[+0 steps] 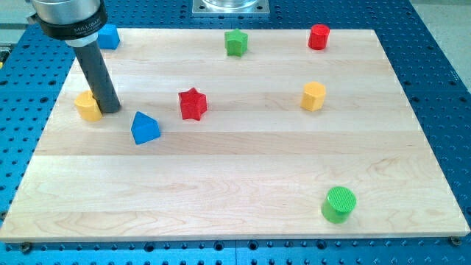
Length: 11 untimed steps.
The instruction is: Push the red star into the hexagon
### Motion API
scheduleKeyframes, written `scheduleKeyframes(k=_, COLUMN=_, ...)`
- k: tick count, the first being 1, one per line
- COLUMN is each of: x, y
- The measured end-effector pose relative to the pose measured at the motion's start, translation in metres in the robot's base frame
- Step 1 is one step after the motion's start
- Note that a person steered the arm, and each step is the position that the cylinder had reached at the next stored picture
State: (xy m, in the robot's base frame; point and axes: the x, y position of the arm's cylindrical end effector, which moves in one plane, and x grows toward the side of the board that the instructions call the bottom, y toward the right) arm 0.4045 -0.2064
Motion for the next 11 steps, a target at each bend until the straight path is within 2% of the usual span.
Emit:
scheduleKeyframes(k=1, x=0.0, y=0.0)
scheduleKeyframes(k=2, x=-0.019, y=0.004)
scheduleKeyframes(k=4, x=-0.021, y=0.035)
scheduleKeyframes(k=6, x=-0.042, y=0.049)
scheduleKeyframes(k=7, x=-0.049, y=0.098)
scheduleKeyframes(k=8, x=-0.032, y=0.098)
scheduleKeyframes(k=9, x=0.004, y=0.093)
scheduleKeyframes(k=10, x=0.023, y=0.217)
scheduleKeyframes(k=11, x=0.039, y=0.264)
